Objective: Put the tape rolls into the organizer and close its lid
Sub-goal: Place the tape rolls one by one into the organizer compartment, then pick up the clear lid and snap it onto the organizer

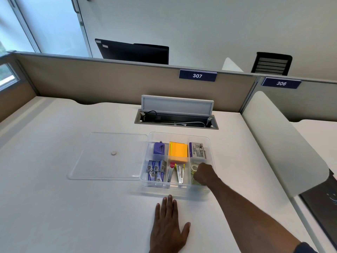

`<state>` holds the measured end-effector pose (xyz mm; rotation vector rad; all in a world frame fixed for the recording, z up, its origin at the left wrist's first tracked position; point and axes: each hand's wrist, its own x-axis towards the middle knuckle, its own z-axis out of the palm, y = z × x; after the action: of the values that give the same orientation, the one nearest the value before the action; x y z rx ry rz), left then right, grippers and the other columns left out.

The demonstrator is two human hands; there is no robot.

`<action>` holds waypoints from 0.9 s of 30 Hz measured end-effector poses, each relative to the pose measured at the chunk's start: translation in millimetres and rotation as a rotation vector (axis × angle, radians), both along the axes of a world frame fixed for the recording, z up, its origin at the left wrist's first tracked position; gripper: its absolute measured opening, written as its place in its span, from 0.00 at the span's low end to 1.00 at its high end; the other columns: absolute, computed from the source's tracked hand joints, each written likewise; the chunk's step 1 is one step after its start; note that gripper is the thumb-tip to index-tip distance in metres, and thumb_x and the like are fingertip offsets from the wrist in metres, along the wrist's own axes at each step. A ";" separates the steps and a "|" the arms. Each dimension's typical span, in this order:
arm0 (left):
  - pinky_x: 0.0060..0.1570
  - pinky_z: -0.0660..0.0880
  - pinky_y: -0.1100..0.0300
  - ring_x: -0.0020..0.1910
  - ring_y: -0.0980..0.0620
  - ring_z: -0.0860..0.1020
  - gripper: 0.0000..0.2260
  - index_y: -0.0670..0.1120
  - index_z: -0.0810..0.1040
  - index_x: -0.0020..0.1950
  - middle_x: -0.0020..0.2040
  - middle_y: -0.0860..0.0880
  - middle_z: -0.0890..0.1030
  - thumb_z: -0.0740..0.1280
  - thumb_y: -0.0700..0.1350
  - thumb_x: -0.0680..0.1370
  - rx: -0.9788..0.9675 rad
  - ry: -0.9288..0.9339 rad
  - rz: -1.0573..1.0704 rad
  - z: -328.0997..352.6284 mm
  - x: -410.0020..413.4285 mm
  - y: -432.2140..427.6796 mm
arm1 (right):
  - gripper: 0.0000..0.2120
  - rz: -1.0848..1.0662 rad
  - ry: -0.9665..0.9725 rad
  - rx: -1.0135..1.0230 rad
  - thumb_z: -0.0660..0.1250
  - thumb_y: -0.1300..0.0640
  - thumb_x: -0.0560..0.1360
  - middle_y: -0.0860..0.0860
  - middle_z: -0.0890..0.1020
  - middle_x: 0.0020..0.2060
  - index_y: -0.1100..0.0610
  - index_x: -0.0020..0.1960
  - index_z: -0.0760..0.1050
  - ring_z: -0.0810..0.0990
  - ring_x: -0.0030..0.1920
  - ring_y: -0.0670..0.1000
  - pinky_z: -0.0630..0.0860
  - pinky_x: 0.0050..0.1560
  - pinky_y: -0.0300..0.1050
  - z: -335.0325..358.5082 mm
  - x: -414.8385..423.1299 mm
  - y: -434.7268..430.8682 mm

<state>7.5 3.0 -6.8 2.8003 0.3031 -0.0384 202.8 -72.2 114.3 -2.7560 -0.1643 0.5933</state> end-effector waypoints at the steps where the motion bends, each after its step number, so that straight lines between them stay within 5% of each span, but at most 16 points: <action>1: 0.70 0.47 0.48 0.72 0.44 0.61 0.38 0.39 0.73 0.69 0.73 0.41 0.68 0.61 0.67 0.70 -0.001 0.002 0.000 0.0 0.0 0.0 | 0.15 -0.007 -0.006 -0.001 0.64 0.62 0.72 0.62 0.80 0.55 0.67 0.57 0.73 0.80 0.56 0.61 0.76 0.52 0.46 -0.8 0.0 -0.7; 10: 0.70 0.46 0.48 0.72 0.44 0.61 0.38 0.40 0.73 0.69 0.73 0.41 0.68 0.61 0.68 0.70 -0.004 0.006 0.000 -0.7 0.2 0.0 | 0.15 -0.029 -0.034 0.012 0.63 0.62 0.72 0.63 0.80 0.55 0.66 0.57 0.73 0.80 0.54 0.62 0.77 0.52 0.47 -3.3 1.6 -4.2; 21: 0.70 0.48 0.48 0.71 0.43 0.62 0.38 0.38 0.74 0.67 0.71 0.40 0.69 0.62 0.66 0.69 -0.007 -0.031 0.001 -1.3 -0.8 0.7 | 0.12 -0.124 -0.331 0.128 0.60 0.63 0.71 0.63 0.80 0.51 0.64 0.53 0.75 0.79 0.51 0.64 0.78 0.49 0.51 7.0 0.9 -5.8; 27: 0.69 0.48 0.48 0.70 0.43 0.63 0.38 0.38 0.75 0.66 0.71 0.39 0.70 0.62 0.66 0.68 -0.008 -0.069 0.007 -5.2 -0.4 0.3 | 0.17 0.098 -0.413 0.205 0.64 0.56 0.75 0.61 0.77 0.57 0.61 0.61 0.72 0.75 0.58 0.61 0.74 0.57 0.52 3.2 4.3 -9.5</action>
<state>7.1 3.3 -12.0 2.7851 0.2951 0.0581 207.1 -81.6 117.5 -2.6431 -0.4296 0.0183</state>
